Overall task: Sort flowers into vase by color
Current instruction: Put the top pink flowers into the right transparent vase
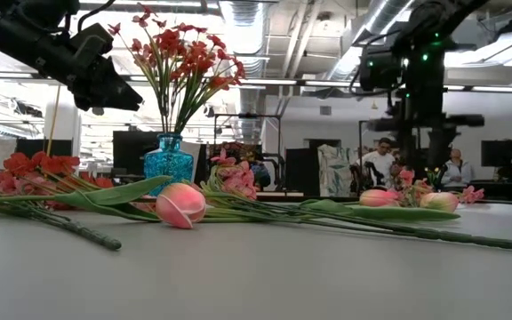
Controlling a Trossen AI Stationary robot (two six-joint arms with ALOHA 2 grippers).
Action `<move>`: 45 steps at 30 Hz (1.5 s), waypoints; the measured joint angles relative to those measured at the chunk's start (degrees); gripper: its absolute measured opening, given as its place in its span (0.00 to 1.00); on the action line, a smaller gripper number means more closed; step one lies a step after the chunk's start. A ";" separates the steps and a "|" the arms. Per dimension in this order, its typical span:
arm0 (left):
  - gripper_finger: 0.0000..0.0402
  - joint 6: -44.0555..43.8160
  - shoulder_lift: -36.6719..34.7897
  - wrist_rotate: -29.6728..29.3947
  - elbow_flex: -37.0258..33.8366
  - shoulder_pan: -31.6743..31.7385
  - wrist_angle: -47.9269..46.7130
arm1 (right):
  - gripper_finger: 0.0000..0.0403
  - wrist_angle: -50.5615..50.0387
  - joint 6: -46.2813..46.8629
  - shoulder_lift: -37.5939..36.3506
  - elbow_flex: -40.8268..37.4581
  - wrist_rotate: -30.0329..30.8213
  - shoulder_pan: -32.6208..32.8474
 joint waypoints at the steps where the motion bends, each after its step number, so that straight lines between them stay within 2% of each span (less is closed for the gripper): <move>1: 0.45 -0.01 0.00 0.01 0.00 0.00 0.00 | 0.49 1.90 0.00 0.02 -0.74 0.00 -0.22; 5: 0.45 0.00 0.00 0.00 0.00 0.00 0.00 | 0.49 6.60 1.20 1.29 -2.99 0.02 -1.02; 19: 0.45 -0.32 0.00 -0.03 0.00 -0.02 -0.37 | 0.49 9.90 7.28 14.66 -3.09 1.57 -2.34; 27: 0.45 -0.39 0.00 -0.04 0.00 -0.02 -1.23 | 0.48 10.53 7.98 18.18 -2.67 1.81 -3.72; 31: 0.45 -0.39 0.00 -0.05 0.00 -0.02 -1.42 | 0.41 10.43 7.93 17.82 -2.82 1.49 -3.72; 41: 0.45 -0.39 0.00 -0.04 0.00 -0.02 -1.46 | 0.10 10.31 7.26 15.72 -3.08 1.57 -3.80; 45: 0.45 -0.39 0.00 -0.04 0.00 -0.02 -1.46 | 0.08 10.41 6.81 15.69 -3.07 1.88 -3.45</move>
